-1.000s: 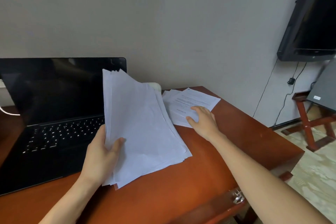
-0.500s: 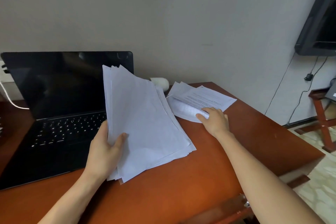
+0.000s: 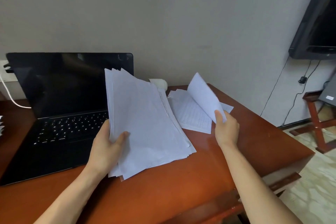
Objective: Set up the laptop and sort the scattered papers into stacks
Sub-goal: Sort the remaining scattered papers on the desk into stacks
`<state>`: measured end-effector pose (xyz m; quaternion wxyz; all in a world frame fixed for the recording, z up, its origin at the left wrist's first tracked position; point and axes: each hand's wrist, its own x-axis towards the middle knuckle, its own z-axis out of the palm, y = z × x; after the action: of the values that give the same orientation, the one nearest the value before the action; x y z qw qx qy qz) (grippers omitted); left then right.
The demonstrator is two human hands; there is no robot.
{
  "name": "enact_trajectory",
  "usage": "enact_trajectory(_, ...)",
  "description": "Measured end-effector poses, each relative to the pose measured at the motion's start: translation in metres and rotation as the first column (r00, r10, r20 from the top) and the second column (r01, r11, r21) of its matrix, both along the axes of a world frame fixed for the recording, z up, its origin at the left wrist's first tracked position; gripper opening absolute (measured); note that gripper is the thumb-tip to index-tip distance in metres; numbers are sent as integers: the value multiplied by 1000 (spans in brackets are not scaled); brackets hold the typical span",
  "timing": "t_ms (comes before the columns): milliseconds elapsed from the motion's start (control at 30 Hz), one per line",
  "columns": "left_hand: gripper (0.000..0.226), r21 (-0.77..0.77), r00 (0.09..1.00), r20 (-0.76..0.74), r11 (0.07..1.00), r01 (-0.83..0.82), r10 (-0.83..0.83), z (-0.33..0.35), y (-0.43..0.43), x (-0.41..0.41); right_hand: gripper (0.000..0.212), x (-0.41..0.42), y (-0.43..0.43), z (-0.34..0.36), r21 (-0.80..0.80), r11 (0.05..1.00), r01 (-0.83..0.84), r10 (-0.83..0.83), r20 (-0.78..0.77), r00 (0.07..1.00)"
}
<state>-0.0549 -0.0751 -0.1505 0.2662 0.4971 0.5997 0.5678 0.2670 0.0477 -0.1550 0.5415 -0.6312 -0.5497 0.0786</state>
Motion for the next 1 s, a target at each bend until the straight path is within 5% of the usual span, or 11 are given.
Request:
enact_trajectory(67,32,-41,996,66,997,59,-57,2,-3,3,33,-7,-22,10,104,989,-101,120,-196,973)
enact_trajectory(133,31,-87,985,125,987,133,-122,4,-6,9,31,-17,-48,19,173,948,-268,302,-219,928)
enact_trajectory(300,27,-159,953,208,954,254,-219,4,-10,16,23,-28,-86,5,-164,715,-679,678,-69,731)
enact_trajectory(467,27,-148,935,242,942,301,-261,7,-13,13,32,-18,-91,-2,-340,548,-764,799,-57,598)
enact_trajectory(633,45,-143,944,198,945,295,-265,8,-18,12,37,-16,-87,-9,-293,548,-784,812,-38,582)
enact_trajectory(800,29,-150,940,221,944,295,-259,5,-14,15,41,-15,-66,-5,-391,398,-830,828,-237,508)
enact_trajectory(867,28,-146,950,214,954,260,-227,4,-13,14,48,-12,-53,-1,-292,447,-846,778,-339,528)
enact_trajectory(1000,28,-77,971,172,980,182,-167,7,-11,9,31,-1,-28,3,-210,806,-554,540,-124,833)
